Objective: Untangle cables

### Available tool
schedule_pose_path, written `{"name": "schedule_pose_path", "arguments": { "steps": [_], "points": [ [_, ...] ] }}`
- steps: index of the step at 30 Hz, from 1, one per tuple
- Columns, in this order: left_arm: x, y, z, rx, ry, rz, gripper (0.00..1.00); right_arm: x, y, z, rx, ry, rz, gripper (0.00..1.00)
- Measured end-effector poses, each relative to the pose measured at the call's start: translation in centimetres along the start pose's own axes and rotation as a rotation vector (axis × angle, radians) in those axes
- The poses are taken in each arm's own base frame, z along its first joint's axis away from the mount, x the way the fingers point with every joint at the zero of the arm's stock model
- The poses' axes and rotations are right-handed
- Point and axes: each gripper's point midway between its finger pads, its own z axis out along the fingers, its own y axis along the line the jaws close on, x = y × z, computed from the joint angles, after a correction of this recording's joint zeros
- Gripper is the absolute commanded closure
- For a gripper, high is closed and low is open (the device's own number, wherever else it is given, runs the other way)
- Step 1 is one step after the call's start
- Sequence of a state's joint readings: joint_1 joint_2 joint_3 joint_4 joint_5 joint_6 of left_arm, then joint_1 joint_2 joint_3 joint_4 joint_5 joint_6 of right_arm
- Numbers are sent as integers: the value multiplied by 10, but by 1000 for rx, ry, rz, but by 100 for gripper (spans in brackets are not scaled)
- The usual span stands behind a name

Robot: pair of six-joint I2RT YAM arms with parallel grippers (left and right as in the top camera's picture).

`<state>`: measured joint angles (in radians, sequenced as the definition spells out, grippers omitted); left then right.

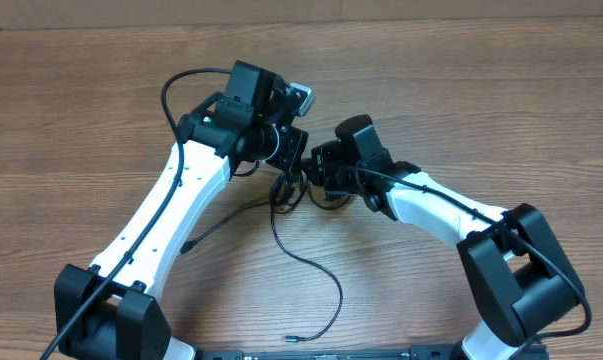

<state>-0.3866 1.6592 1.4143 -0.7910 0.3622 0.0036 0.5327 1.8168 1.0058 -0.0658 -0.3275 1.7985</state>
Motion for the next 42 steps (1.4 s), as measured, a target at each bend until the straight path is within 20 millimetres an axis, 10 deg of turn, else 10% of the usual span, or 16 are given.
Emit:
{"name": "schedule_pose_path", "arguments": {
  "steps": [24,34,42],
  "points": [
    [-27,28,3,-131,-119,-130,96,-19,-51,-1,178,-199,-35,96],
    [-18,84,-15,-236,-146,-486,96,-17,-52,-1,182,-192,-35,96],
    [-19,56,-13,-49,-107,-277,96,-18,-54,-1,192,-192,-48,96]
  ]
}}
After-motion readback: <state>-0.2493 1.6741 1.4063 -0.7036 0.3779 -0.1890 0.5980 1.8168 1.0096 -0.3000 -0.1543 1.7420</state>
